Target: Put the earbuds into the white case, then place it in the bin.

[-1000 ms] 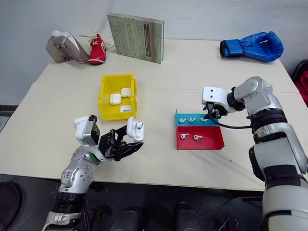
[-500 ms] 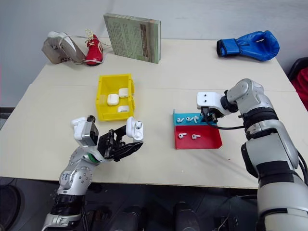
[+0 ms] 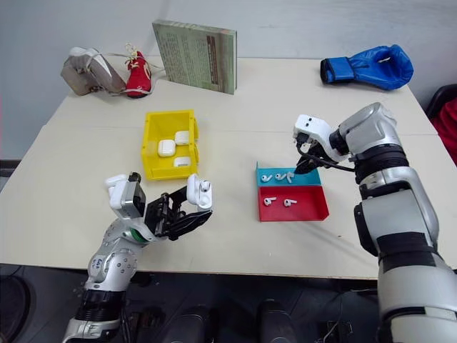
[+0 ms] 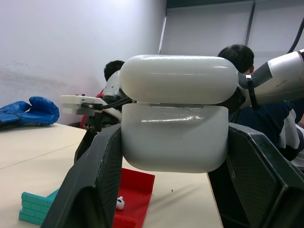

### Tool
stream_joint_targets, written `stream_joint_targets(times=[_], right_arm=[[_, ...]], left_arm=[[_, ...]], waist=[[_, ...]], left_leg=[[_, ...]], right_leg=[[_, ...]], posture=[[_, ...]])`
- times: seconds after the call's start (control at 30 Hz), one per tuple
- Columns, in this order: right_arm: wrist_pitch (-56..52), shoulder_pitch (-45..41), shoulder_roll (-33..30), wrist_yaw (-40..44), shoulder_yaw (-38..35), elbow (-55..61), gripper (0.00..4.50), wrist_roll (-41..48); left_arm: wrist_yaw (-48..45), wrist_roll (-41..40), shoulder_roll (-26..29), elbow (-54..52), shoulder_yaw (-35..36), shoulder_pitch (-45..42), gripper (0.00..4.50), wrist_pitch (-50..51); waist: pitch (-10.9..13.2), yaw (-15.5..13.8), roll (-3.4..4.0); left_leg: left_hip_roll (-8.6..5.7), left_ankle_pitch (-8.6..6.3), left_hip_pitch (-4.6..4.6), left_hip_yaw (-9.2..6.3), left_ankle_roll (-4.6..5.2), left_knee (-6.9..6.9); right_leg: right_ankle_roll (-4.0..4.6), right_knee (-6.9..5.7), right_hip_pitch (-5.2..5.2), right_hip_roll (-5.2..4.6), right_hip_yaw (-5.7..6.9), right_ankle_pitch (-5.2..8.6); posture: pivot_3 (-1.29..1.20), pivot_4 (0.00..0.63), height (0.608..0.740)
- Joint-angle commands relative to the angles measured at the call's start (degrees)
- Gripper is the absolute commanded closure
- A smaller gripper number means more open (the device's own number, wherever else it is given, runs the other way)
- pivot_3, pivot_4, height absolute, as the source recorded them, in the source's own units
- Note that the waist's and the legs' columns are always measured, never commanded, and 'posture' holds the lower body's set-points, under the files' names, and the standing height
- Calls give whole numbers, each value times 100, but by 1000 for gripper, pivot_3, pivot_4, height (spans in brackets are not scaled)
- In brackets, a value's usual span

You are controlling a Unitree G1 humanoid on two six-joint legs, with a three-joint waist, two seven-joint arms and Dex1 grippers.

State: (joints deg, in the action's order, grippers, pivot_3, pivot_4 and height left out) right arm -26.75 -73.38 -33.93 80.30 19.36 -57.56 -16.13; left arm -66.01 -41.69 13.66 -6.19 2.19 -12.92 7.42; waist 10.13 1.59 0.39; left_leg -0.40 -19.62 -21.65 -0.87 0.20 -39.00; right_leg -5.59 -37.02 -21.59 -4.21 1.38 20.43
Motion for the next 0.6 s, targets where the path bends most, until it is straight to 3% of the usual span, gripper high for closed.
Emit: stream_joint_targets(times=[0.03, 0.6], right_arm=[[-549, 154, 1, -272, -96, 591, 3122, 53], [-1539, 796, 46, -759, -16, 1767, 3122, 332]], left_arm=[[-10, -32, -15, -111, 14, -20, 1707, -72], [-7, -33, 5, -89, 19, -59, 1707, -58]], waist=[[0, 0, 0], [0, 0, 0]], left_leg=[[0, 0, 0, 0, 0, 0], [-2, 0, -1, 1, 0, 1]], right_leg=[[0, 0, 0, 0, 0, 0], [0, -1, -1, 0, 0, 0]], posture=[[0, 150, 740], [0, 150, 740]])
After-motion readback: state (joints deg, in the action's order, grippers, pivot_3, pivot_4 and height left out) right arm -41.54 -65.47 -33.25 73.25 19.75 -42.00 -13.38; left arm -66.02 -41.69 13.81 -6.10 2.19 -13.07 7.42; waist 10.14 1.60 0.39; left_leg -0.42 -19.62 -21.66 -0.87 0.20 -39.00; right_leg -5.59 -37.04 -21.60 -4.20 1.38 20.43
